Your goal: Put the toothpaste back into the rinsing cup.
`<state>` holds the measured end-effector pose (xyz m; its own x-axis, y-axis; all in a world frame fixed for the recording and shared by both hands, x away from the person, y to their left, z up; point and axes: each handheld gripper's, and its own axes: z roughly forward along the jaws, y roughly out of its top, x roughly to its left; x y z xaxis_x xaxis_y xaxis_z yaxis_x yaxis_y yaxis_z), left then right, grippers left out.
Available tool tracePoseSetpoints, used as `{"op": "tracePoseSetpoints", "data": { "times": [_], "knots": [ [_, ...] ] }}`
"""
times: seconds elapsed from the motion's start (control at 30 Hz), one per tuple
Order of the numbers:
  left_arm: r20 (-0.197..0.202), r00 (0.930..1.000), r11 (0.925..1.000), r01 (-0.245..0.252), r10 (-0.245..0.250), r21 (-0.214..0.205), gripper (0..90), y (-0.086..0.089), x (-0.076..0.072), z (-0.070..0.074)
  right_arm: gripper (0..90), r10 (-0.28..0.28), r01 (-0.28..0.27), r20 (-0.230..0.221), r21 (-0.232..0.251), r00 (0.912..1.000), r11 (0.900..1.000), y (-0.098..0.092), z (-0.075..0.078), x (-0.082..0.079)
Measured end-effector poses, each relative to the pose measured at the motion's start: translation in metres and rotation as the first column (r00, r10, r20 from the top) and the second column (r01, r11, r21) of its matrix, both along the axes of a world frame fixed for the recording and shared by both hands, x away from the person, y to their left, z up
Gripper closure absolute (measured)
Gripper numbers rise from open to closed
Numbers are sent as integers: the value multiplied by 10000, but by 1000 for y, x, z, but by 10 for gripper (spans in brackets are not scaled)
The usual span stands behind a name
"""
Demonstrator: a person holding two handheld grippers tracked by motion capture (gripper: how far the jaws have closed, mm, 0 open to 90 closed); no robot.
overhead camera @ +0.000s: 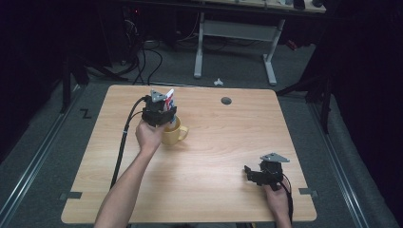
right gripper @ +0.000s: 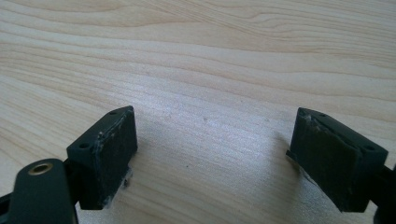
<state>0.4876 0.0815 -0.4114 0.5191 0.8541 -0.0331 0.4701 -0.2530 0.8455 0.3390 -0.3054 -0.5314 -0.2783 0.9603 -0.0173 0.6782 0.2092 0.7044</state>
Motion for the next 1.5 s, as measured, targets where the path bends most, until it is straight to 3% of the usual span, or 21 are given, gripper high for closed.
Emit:
{"op": "tracePoseSetpoints", "data": {
  "times": [0.7, 1.5],
  "knots": [
    [-296, 9993, 9979, -215, 234, 616, 650, 1, 2, -20, 148, 7, -7, 10, -7, 10000, 10000, 0, 0, 0],
    [-774, 9969, 9969, -103, 164, 786, 647, -5, 2, -39, 148, 1, -1, 1, -4, 10000, 10000, 0, 0, 0]
  ]
}}
